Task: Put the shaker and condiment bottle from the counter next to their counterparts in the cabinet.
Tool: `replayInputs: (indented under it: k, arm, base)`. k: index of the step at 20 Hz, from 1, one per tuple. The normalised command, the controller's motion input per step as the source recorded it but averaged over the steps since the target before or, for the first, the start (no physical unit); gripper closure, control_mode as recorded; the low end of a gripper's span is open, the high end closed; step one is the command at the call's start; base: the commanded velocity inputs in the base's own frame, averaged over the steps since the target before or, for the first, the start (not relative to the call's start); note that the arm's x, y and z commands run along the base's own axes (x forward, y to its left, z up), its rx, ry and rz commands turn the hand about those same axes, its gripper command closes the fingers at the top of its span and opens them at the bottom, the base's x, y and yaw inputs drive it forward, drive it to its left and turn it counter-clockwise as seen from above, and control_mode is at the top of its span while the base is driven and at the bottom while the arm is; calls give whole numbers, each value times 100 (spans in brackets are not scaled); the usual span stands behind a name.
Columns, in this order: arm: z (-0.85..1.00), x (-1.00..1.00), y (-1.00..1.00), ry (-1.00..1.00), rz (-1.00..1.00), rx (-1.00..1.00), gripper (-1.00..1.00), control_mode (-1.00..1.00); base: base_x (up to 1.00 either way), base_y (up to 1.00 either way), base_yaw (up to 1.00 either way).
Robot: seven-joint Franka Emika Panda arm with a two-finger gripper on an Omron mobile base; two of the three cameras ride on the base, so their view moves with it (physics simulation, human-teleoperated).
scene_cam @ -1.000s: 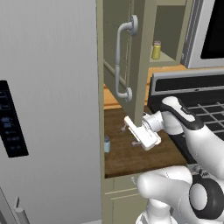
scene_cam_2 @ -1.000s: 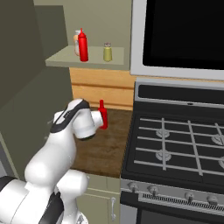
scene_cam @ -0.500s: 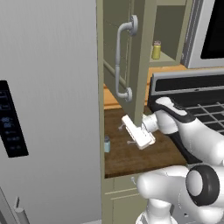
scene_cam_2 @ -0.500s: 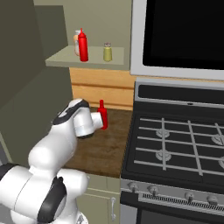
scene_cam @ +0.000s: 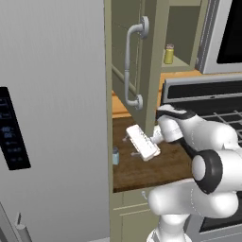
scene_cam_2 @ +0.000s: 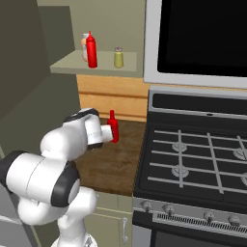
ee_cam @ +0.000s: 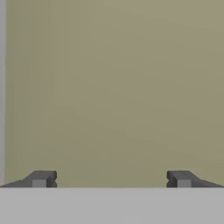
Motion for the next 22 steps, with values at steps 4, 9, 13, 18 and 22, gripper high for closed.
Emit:
replayInputs:
  k: [4,9,13,18,22]
  arm:
    - [-31,21,15,2,0,0,-100,-100]
    - [-18,29,2,1,0,0,-100,-100]
    - [-13,32,1,0,0,0,-100,-100]
    - [-21,16,11,0,0,0,-100,-100]
    - [-22,19,20,0,0,0,-100,-100]
  base:
    - [0,0,0]
    - [0,0,0]
    - [0,0,0]
    - [0,0,0]
    - [0,0,0]
